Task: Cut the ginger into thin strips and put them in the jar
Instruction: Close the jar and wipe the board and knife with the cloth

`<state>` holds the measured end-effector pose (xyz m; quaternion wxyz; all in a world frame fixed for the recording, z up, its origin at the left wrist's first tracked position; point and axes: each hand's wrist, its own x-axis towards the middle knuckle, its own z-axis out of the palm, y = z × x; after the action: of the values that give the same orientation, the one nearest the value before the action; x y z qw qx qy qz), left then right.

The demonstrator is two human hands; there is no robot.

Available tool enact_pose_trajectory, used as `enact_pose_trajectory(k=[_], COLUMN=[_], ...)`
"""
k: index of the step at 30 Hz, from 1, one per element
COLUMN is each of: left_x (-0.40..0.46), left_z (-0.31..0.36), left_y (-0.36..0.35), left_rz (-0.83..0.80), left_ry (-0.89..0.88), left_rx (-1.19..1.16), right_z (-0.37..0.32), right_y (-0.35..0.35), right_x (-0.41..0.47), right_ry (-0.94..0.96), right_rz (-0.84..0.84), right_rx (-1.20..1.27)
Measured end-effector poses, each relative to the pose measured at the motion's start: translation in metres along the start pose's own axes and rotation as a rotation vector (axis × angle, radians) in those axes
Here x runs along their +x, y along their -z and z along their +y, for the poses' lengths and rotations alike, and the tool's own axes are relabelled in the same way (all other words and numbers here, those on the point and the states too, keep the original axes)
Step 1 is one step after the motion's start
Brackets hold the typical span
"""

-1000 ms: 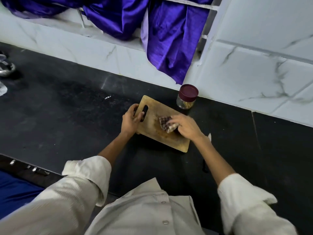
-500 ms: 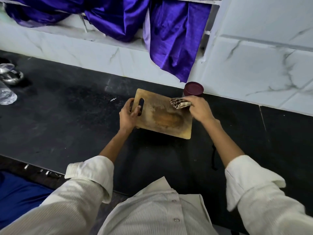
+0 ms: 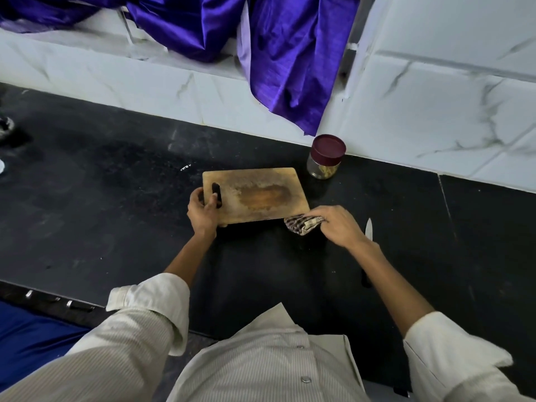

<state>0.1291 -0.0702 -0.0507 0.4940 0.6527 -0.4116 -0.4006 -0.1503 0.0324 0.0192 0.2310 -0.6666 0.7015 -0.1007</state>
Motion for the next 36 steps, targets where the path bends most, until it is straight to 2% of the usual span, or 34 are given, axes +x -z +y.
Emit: enact_pose_trajectory(k=[6, 13, 17, 20, 25, 29, 32, 34, 36], left_x=[0.021, 0.049, 0.062, 0.068, 0.075, 0.076, 0.073, 0.067, 0.055], left_z=[-0.004, -0.001, 0.001, -0.001, 0.002, 0.001, 0.003, 0.002, 0.002], left_y=[-0.003, -0.007, -0.002, 0.004, 0.008, 0.013, 0.019, 0.023, 0.024], left_rz=[0.135, 0.099, 0.016, -0.028, -0.055, -0.099, -0.13, -0.138, -0.137], left_ry=[0.105, 0.134, 0.122, 0.068, 0.028, 0.009, 0.019, -0.004, -0.058], left_rx=[-0.048, -0.012, 0.133, 0.287, 0.586, 0.715, 0.744, 0.728, 0.724], right_z=[-0.001, -0.008, -0.036, -0.061, -0.082, -0.059, -0.044, -0.052, -0.075], right_y=[0.0, -0.005, -0.009, -0.023, -0.062, -0.06, -0.044, -0.036, -0.038], right_x=[0.004, 0.032, 0.064, 0.085, 0.101, 0.066, 0.049, 0.056, 0.07], right_ry=[-0.078, -0.147, -0.149, -0.076, 0.009, 0.081, -0.011, -0.038, 0.048], right_rz=[0.001, -0.034, 0.034, 0.043, -0.107, -0.252, -0.367, -0.333, -0.203], right_rx=[0.106, 0.172, 0.162, 0.11, -0.09, -0.221, -0.221, -0.124, -0.055])
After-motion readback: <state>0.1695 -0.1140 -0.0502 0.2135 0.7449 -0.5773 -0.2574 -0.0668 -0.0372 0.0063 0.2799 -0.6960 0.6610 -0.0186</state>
